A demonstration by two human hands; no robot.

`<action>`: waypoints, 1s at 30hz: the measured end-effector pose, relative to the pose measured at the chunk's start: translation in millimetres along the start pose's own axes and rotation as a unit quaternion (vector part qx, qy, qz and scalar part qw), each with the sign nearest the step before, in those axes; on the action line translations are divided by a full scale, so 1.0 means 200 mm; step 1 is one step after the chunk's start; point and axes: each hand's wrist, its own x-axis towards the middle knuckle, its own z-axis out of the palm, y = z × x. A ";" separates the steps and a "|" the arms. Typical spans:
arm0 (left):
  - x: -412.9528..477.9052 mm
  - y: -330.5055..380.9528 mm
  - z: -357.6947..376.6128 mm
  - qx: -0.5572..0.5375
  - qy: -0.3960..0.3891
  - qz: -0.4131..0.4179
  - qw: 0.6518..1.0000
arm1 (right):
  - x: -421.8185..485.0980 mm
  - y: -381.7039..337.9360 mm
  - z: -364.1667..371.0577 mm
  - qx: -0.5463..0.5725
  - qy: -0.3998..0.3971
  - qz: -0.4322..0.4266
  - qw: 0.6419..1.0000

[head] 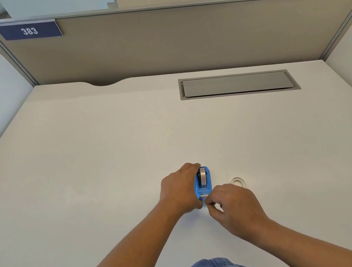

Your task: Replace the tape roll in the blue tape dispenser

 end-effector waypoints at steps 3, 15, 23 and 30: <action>0.00 0.00 -0.01 0.003 -0.004 0.003 1.000 | -0.03 0.02 0.03 -0.006 -0.002 -0.003 1.000; 0.00 -0.02 -0.01 0.011 -0.003 0.014 1.000 | -0.08 0.07 0.13 -0.018 0.004 -0.027 0.999; -0.01 -0.02 0.00 0.002 0.003 0.012 1.000 | -0.04 0.11 0.17 -0.051 0.016 -0.074 0.996; -0.01 -0.02 0.01 0.000 0.001 0.010 1.000 | -0.03 0.16 0.27 -0.107 0.008 -0.119 0.987</action>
